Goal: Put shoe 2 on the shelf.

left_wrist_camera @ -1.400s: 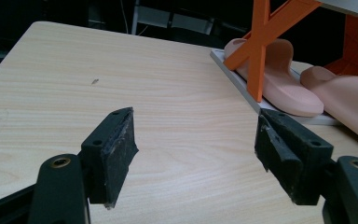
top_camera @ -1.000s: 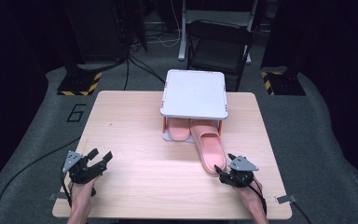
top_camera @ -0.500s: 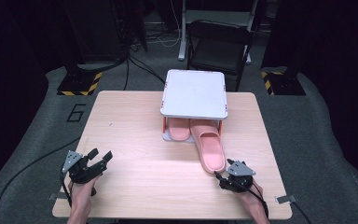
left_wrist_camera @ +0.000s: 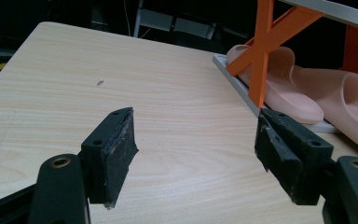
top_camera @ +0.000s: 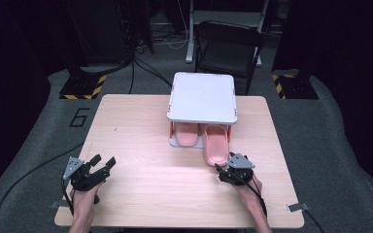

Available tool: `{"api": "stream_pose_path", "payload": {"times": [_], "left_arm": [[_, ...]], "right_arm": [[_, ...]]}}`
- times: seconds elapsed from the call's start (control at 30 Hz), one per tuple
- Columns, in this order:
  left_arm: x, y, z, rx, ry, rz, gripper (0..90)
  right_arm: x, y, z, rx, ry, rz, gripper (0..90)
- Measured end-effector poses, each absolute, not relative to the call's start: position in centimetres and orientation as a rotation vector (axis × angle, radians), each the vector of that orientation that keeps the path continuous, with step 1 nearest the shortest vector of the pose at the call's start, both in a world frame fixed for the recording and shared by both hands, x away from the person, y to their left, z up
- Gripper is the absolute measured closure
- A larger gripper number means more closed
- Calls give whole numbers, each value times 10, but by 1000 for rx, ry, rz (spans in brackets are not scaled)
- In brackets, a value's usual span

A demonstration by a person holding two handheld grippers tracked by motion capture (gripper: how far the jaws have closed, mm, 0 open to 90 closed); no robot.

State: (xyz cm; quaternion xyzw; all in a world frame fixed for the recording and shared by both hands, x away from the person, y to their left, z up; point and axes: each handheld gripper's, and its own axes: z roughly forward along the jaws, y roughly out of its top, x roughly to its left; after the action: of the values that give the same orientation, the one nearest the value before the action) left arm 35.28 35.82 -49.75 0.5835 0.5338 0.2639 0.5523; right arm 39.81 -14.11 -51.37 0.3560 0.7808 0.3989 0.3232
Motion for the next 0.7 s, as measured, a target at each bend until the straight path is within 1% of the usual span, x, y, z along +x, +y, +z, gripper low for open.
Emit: {"api": "stream_pose_path", "payload": {"times": [0.1, 0.37, 0.47, 0.53, 0.7], "left_arm": [[352, 360, -497, 1377, 1265, 623, 288], [353, 359, -497, 1376, 1265, 622, 288], [353, 359, -497, 1376, 1268, 620, 288], [353, 359, -498, 1374, 1267, 618, 288], [353, 362, -498, 1368, 1275, 619, 288]], "right_arm": [[406, -138, -514, 1010, 2051, 1091, 276], [410, -144, -521, 1146, 2116, 1151, 291], [419, -143, -520, 1164, 2113, 1167, 303], [426, -141, -519, 1154, 2106, 1167, 327], [443, -135, -517, 1190, 2090, 1173, 344]]}}
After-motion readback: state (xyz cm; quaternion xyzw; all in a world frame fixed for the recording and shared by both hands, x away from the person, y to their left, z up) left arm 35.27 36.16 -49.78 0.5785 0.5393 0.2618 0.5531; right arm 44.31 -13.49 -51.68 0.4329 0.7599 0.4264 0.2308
